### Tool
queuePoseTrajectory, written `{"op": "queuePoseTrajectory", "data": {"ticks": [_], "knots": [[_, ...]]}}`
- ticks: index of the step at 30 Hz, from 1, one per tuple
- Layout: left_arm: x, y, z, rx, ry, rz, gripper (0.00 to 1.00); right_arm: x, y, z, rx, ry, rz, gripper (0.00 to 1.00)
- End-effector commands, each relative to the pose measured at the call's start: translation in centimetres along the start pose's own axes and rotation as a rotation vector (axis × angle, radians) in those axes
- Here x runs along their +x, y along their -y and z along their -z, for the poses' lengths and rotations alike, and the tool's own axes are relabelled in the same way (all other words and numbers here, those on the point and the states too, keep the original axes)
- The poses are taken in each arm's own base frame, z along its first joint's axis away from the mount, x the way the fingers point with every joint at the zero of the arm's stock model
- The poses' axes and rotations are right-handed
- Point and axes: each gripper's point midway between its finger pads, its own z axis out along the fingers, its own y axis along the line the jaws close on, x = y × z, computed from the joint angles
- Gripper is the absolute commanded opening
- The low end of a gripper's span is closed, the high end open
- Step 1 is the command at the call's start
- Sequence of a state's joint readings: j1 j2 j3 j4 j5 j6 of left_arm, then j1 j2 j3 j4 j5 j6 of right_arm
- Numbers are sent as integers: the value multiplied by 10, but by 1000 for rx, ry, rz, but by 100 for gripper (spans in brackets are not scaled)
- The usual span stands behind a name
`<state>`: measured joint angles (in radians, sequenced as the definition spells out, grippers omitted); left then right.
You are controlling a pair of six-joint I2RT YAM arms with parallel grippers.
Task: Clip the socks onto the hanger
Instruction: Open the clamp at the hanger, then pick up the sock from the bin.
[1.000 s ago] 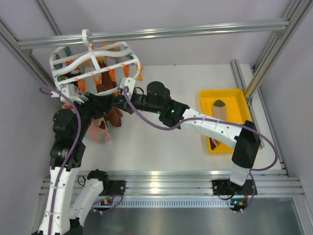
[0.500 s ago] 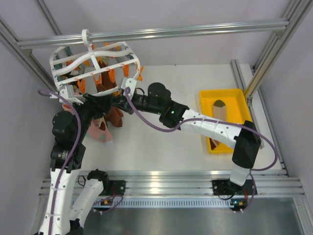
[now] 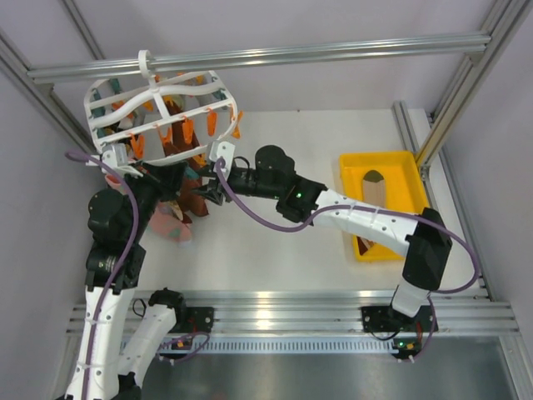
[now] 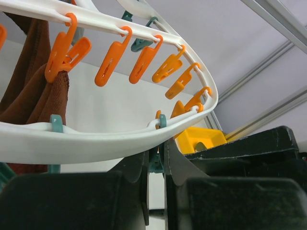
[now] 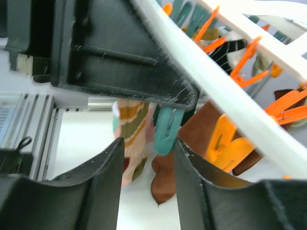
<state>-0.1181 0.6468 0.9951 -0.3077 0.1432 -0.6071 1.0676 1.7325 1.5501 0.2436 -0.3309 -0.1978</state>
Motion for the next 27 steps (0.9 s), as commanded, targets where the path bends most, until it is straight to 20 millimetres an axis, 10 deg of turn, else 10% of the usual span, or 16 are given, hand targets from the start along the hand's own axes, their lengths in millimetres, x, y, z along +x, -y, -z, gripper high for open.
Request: {"op": "queuePoseTrajectory", "data": {"ticks": [1, 13, 19, 27], "knots": [[-32, 5, -12, 2, 116, -10, 4, -8, -47, 14, -159, -17, -6, 44], [-24, 8, -18, 36, 92, -1, 0, 24, -2, 66, -52, -144, -108, 69], [-24, 11, -19, 52, 85, -3, 0, 90, 46, 163, 70, -382, -112, 99], [-20, 9, -19, 46, 74, 4, 0, 176, 77, 346, 61, -686, -3, 100]]}}
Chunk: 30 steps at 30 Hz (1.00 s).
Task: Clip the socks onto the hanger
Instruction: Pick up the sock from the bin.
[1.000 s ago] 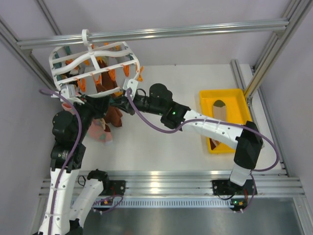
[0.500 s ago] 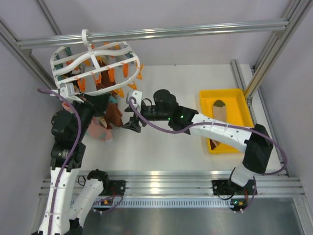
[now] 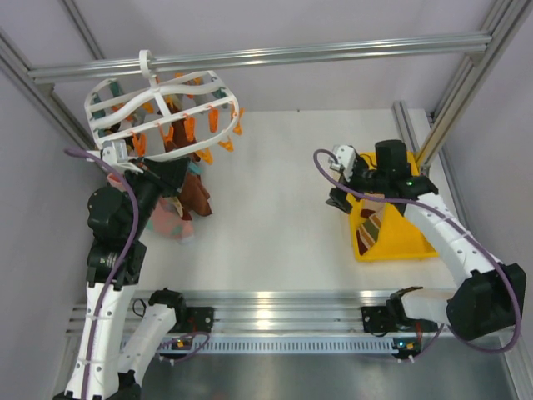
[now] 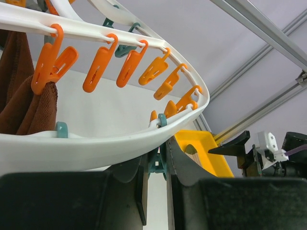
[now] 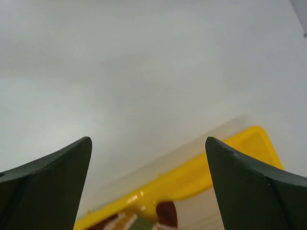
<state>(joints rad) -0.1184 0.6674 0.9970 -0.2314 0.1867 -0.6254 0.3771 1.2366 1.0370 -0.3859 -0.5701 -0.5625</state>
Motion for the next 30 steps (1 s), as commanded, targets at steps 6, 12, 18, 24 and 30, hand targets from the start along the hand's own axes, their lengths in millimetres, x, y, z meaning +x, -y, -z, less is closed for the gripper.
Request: {"op": "queuePoseTrajectory", "data": {"ticks": [6, 12, 18, 24, 30], "knots": [[-6, -8, -13, -17, 39, 3, 0, 131, -6, 71, -350, -249, 383, 90], [-7, -10, -10, -33, 40, -15, 0, 177, 2, 69, -408, -308, 451, 88], [-10, -9, -8, -35, 46, -27, 0, 205, -10, 60, -494, -333, 471, 87], [-9, -11, -9, -44, 44, -25, 0, 221, -28, 57, -555, -348, 476, 85], [-8, -11, -9, -43, 43, -19, 0, 243, -27, 49, -558, -410, 421, 77]]}}
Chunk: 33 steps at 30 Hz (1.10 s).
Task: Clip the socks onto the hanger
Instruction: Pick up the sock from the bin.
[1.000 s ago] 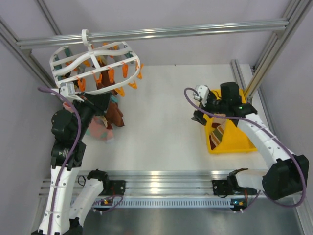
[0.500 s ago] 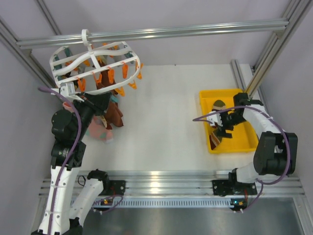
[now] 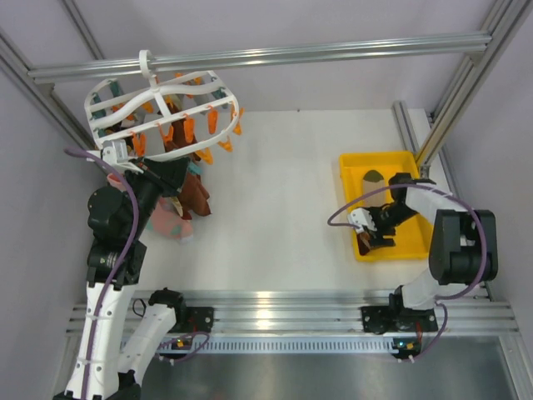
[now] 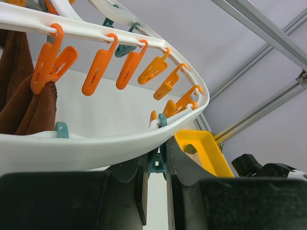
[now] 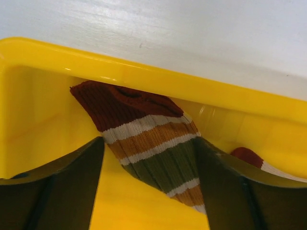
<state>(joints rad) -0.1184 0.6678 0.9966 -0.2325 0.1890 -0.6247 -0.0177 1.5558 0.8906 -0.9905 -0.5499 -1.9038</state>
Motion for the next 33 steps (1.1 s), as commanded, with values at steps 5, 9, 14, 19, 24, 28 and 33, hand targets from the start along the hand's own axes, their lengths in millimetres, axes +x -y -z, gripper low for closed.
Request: {"op": "queuePoseTrajectory", "data": {"ticks": [5, 9, 14, 19, 24, 28, 33], "knots": [[-10, -9, -9, -37, 47, -23, 0, 7, 8, -13, -63, -32, -20, 47], [-8, -11, -9, -40, 43, -31, 0, 1, 17, -3, -42, -22, -75, 16], [-8, -9, -9, -27, 43, -26, 0, -19, 36, 31, 60, 3, -95, 0], [-11, -6, -8, -21, 52, -30, 0, -54, 82, 94, 259, 97, -191, 0], [-11, -5, -7, -16, 56, -20, 0, -114, 123, 148, 424, 290, -296, 0], [-11, -4, -8, -8, 58, -9, 0, -172, 149, 161, 506, 351, -355, 0], [-12, -4, -8, -8, 64, -7, 0, -261, 148, 131, 445, 449, -488, 0]]}}
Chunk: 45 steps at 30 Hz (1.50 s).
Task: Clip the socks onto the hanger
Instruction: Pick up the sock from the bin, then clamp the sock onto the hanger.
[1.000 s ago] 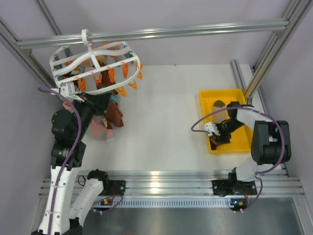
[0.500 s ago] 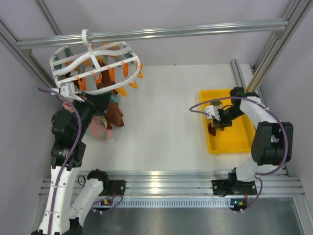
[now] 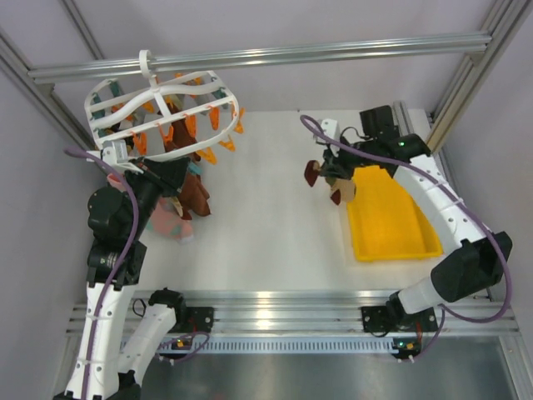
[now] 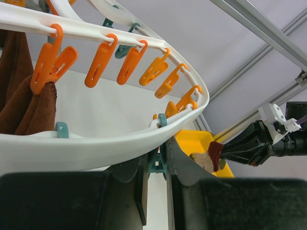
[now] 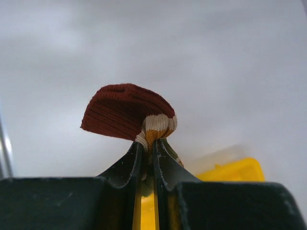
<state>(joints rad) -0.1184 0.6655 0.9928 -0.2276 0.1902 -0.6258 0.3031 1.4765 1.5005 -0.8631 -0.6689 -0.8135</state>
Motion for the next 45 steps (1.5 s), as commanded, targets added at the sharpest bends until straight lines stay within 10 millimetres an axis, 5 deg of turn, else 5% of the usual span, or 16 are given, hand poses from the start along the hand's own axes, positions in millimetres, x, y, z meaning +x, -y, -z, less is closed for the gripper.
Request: {"op": "queuePoseTrajectory", "data": {"ticks": [1, 6, 10, 18, 25, 45], "knots": [[-13, -4, -8, -12, 64, -8, 0, -62, -21, -14, 19, 123, -203, 0], [-10, -2, -9, 9, 59, 1, 0, -108, -63, -50, -63, 263, -520, 0], [-7, -2, -12, 17, 51, 17, 0, -152, -91, -73, -105, 353, -582, 0], [-2, -3, -12, 17, 40, 43, 0, -199, -104, -91, -214, 451, -746, 0], [2, -4, -11, 22, 34, 55, 0, -225, -123, -102, -268, 472, -764, 0], [12, -2, -8, 42, 7, 69, 0, -240, -145, -116, -333, 467, -753, 0]]}}
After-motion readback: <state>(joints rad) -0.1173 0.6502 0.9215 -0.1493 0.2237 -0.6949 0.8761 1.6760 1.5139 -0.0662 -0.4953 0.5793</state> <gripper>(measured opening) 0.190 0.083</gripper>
